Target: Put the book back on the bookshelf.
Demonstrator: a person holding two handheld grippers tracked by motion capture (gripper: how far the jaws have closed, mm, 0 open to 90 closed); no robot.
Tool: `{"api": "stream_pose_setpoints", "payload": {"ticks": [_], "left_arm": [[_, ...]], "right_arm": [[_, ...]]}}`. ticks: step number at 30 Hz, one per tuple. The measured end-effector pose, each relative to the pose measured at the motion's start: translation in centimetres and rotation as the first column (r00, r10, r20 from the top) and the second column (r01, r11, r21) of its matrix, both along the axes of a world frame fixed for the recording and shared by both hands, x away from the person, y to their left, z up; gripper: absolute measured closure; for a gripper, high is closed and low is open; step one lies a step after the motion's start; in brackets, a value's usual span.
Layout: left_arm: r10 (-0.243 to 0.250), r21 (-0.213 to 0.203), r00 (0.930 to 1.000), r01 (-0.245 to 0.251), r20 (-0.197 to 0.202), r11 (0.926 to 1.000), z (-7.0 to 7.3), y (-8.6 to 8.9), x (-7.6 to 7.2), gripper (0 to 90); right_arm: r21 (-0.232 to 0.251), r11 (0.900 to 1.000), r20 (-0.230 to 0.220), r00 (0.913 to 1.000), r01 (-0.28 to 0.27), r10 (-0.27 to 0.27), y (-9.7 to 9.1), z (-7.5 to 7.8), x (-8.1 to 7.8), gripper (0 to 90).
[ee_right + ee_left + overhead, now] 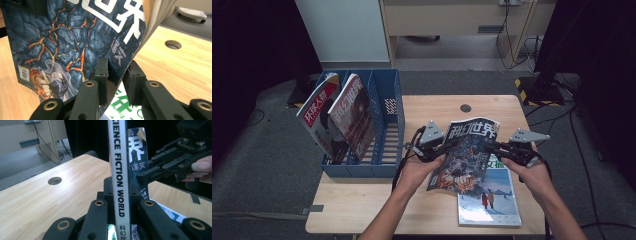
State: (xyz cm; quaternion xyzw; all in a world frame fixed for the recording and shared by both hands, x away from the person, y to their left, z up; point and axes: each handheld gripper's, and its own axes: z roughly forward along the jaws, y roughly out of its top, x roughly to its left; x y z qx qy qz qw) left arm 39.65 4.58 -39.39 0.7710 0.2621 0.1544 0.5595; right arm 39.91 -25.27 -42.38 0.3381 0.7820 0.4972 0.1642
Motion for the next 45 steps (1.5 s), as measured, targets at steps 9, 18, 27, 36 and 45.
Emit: {"api": "stream_pose_setpoints", "payload": {"ticks": [9,18,27,36,45], "left_arm": [[0.017,-0.038,0.9991,-0.015,0.038,0.9992,0.6,-0.1,0.2,82.2],[0.029,-0.035,0.9973,-0.027,0.067,0.999,0.8,-0.4,0.4,82.2],[0.017,-0.02,0.9971,-0.016,0.074,0.9997,0.6,0.2,0.2,82.1],[-0.003,-0.025,0.9972,0.005,0.074,0.9997,0.3,1.2,-0.2,82.0],[-0.014,-0.044,0.9959,0.017,0.089,0.9989,0.0,1.6,-0.4,81.1]], "right_arm": [[-0.011,0.9999,0.045,0.9989,0.011,-0.01,0.0,1.9,0.4,76.1],[-0.024,0.9995,0.077,0.9969,0.019,-0.017,-0.3,3.2,0.6,77.7],[-0.07,0.9976,0.074,0.9972,-0.005,0.01,0.1,3.9,0.4,78.6],[-0.209,0.9758,0.024,0.9972,-0.064,0.071,1.1,5.7,-0.1,80.6],[-0.247,0.9639,0.016,0.9942,-0.099,0.107,1.4,6.2,-0.5,81.5]]}}
